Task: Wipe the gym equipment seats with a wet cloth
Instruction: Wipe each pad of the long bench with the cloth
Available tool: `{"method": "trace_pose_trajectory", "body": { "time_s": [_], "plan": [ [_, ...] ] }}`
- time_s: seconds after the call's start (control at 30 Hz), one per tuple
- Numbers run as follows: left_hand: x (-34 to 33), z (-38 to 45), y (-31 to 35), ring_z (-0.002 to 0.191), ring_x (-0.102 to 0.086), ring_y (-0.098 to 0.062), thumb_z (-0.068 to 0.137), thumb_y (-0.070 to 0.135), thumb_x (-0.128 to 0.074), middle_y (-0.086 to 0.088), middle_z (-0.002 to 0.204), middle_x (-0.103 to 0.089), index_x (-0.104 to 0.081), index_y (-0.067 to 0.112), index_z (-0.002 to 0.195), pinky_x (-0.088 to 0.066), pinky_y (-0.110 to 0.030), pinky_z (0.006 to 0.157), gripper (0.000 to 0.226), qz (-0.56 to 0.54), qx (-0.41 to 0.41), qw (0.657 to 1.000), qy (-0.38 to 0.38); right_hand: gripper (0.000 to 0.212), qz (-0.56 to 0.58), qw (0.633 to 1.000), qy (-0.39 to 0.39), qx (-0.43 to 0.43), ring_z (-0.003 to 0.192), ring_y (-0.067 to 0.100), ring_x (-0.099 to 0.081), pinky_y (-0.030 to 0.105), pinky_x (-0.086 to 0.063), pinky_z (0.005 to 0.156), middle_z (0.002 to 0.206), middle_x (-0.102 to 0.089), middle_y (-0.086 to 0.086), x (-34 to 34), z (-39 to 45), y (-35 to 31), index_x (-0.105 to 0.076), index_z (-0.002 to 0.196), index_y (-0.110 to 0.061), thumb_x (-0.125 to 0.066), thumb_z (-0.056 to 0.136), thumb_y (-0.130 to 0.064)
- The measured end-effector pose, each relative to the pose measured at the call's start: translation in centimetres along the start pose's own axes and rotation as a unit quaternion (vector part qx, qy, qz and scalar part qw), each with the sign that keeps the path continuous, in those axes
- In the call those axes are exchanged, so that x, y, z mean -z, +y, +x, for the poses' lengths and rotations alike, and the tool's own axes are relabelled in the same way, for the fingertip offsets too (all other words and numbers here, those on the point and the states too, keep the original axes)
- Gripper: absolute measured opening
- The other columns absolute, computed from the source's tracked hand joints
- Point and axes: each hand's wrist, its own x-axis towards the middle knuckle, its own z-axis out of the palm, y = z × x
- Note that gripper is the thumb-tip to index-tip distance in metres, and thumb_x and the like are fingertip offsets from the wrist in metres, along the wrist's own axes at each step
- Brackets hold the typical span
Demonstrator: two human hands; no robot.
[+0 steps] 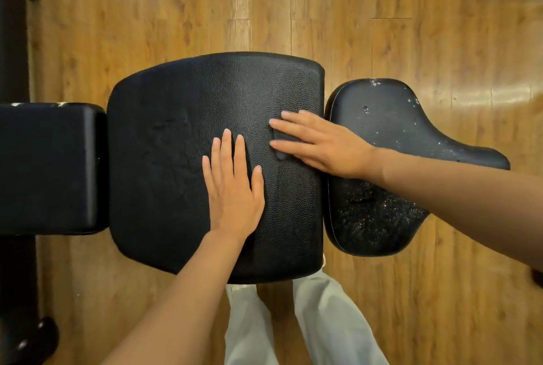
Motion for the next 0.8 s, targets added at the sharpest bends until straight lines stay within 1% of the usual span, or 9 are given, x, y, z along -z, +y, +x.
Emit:
{"method": "trace_pose_trajectory", "body": {
  "time_s": [0.1, 0.2, 0.27, 0.33, 0.43, 0.53, 0.63, 0.7, 0.8],
  "plan": [
    [-0.1, 0.0, 0.3, 0.152, -0.008, -0.03, 0.1, 0.037, -0.029, -0.013, 0.165, -0.015, -0.026, 0.007, 0.154, -0.005, -0.05, 0.122, 0.063, -0.014, 0.002, 1.0, 0.004, 0.038, 0.019, 0.992, 0.062, -0.107, 0.143, 0.042, -0.031, 0.046, -0.018, 0.122, 0.153, -0.038, 0.025, 0.7, 2.2, 2.5, -0.054, 0.141, -0.004, -0.04, 0.108, -0.018],
    [-0.2, 0.2, 0.2, 0.153, -0.005, -0.028, 0.1, 0.039, -0.027, -0.011, 0.165, -0.013, -0.024, 0.008, 0.155, -0.002, -0.048, 0.123, 0.063, -0.012, 0.008, 1.0, 0.003, 0.039, 0.032, 0.976, 0.105, -0.19, 0.144, 0.043, -0.029, 0.035, -0.009, 0.123, 0.154, -0.035, 0.025, 1.4, 4.6, 3.8, -0.053, 0.142, -0.004, -0.04, 0.107, -0.017],
    [-0.1, 0.3, 0.3, 0.153, -0.004, -0.028, 0.1, 0.039, -0.026, -0.011, 0.165, -0.012, -0.022, 0.009, 0.156, -0.001, -0.047, 0.123, 0.063, -0.01, 0.009, 1.0, -0.002, 0.039, 0.026, 0.968, 0.123, -0.218, 0.143, 0.043, -0.032, 0.037, -0.011, 0.122, 0.154, -0.036, 0.024, 1.5, 5.4, 3.9, -0.053, 0.142, -0.005, -0.042, 0.106, -0.014],
    [-0.1, 0.2, 0.2, 0.153, -0.004, -0.028, 0.1, 0.039, -0.025, -0.011, 0.165, -0.012, -0.021, 0.009, 0.156, -0.001, -0.047, 0.123, 0.064, -0.004, 0.005, 1.0, -0.007, 0.039, 0.024, 0.963, 0.135, -0.231, 0.142, 0.044, -0.034, 0.043, -0.017, 0.121, 0.154, -0.037, 0.024, 1.3, 5.4, 3.2, -0.054, 0.141, -0.005, -0.045, 0.105, -0.014],
    [-0.1, 0.2, -0.1, 0.153, -0.006, -0.029, 0.101, 0.039, -0.028, -0.012, 0.165, -0.013, -0.022, 0.009, 0.155, -0.002, -0.047, 0.123, 0.063, 0.004, 0.001, 1.0, -0.005, 0.037, 0.038, 0.967, 0.132, -0.214, 0.141, 0.046, -0.033, 0.052, -0.02, 0.119, 0.152, -0.04, 0.024, 0.5, 4.8, 1.5, -0.057, 0.139, -0.004, -0.05, 0.104, -0.015],
    [0.0, 0.2, -0.4, 0.153, -0.006, -0.028, 0.101, 0.039, -0.028, -0.011, 0.165, -0.013, -0.022, 0.009, 0.155, -0.003, -0.046, 0.123, 0.063, 0.011, -0.003, 1.0, -0.015, 0.036, 0.047, 0.981, 0.098, -0.163, 0.14, 0.045, -0.034, 0.057, -0.022, 0.118, 0.149, -0.045, 0.022, -0.4, 3.3, -0.5, -0.06, 0.136, -0.004, -0.051, 0.102, -0.015],
    [0.4, -0.2, -1.1, 0.153, -0.008, -0.028, 0.101, 0.039, -0.025, -0.012, 0.165, -0.014, -0.023, 0.008, 0.155, -0.008, -0.047, 0.123, 0.062, 0.023, -0.022, 0.999, -0.029, 0.037, 0.066, 0.992, 0.04, -0.095, 0.142, 0.043, -0.034, 0.057, -0.023, 0.119, 0.151, -0.045, 0.019, -0.9, 1.6, -2.7, -0.059, 0.137, -0.006, -0.052, 0.101, -0.013],
    [0.7, -0.5, -1.3, 0.152, -0.01, -0.028, 0.101, 0.038, -0.025, -0.013, 0.165, -0.015, -0.024, 0.008, 0.155, -0.011, -0.047, 0.123, 0.062, 0.026, -0.024, 0.999, -0.032, 0.039, 0.067, 0.995, 0.001, -0.068, 0.143, 0.041, -0.032, 0.054, -0.023, 0.12, 0.153, -0.043, 0.016, -0.7, 0.5, -3.7, -0.057, 0.138, -0.007, -0.05, 0.101, -0.012],
    [1.0, -1.2, -0.5, 0.152, -0.013, -0.029, 0.1, 0.038, -0.026, -0.013, 0.164, -0.017, -0.026, 0.007, 0.154, -0.013, -0.048, 0.123, 0.063, 0.019, -0.02, 0.999, -0.035, 0.037, 0.059, 0.995, -0.013, -0.079, 0.144, 0.038, -0.032, 0.052, -0.026, 0.12, 0.153, -0.043, 0.014, 0.2, -0.7, -4.4, -0.059, 0.137, -0.008, -0.046, 0.103, -0.015]
  ]
}}
